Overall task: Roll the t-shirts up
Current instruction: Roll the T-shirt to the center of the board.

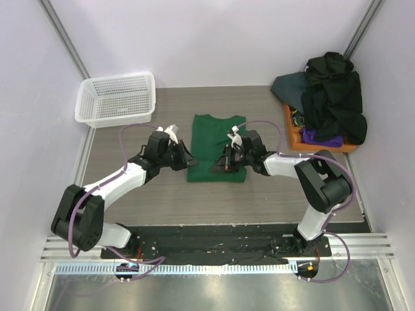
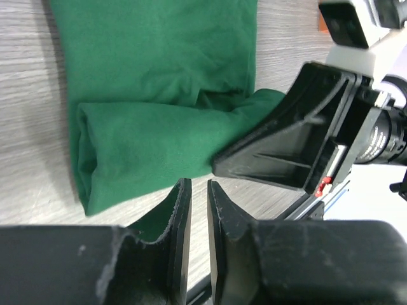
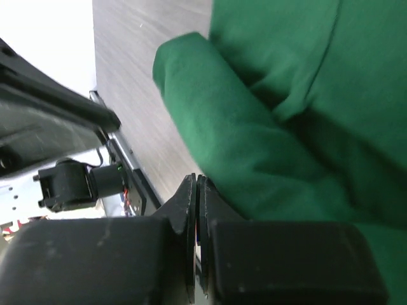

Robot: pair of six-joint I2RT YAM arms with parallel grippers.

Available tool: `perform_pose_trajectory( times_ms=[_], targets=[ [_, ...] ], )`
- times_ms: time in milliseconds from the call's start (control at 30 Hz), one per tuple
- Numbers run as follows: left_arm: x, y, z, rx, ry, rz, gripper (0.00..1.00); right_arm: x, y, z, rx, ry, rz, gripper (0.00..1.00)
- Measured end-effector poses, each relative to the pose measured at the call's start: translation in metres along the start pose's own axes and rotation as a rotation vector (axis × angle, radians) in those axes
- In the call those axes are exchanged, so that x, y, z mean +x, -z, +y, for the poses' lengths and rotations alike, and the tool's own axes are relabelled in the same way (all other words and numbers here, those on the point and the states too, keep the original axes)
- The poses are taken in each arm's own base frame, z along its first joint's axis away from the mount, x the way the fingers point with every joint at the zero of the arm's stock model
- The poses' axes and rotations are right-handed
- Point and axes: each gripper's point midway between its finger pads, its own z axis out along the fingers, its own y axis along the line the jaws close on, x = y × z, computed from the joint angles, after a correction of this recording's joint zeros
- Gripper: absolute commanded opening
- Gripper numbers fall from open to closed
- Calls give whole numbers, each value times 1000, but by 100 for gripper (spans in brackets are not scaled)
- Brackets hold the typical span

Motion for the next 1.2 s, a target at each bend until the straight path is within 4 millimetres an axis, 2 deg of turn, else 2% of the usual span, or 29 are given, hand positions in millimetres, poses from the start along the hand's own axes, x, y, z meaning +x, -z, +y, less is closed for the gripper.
perform_pose_trajectory(
  times_ms=[300,567,733,1033,1100,1200],
  targets=[
    [9,-34,16,-6,35,55,19,-17,-21,-27,-8,-58,-2,1],
    [5,-62,19,15,56,69,19,-24,-23,-27,-33,-66,-8,1],
    [1,-65,17,19,54,62,19,-25,-18,-26,-18,-62,-6,1],
    [-2,-60,10,44,40,41,19,-38,20,4,-28,25,-77,1],
    [-3,-59,9,48,38,36,19,-39,23,3,-26,23,-84,1],
    [-4,-59,9,47,38,35,19,-39,21,-10,-15,-3,-77,1]
  ],
)
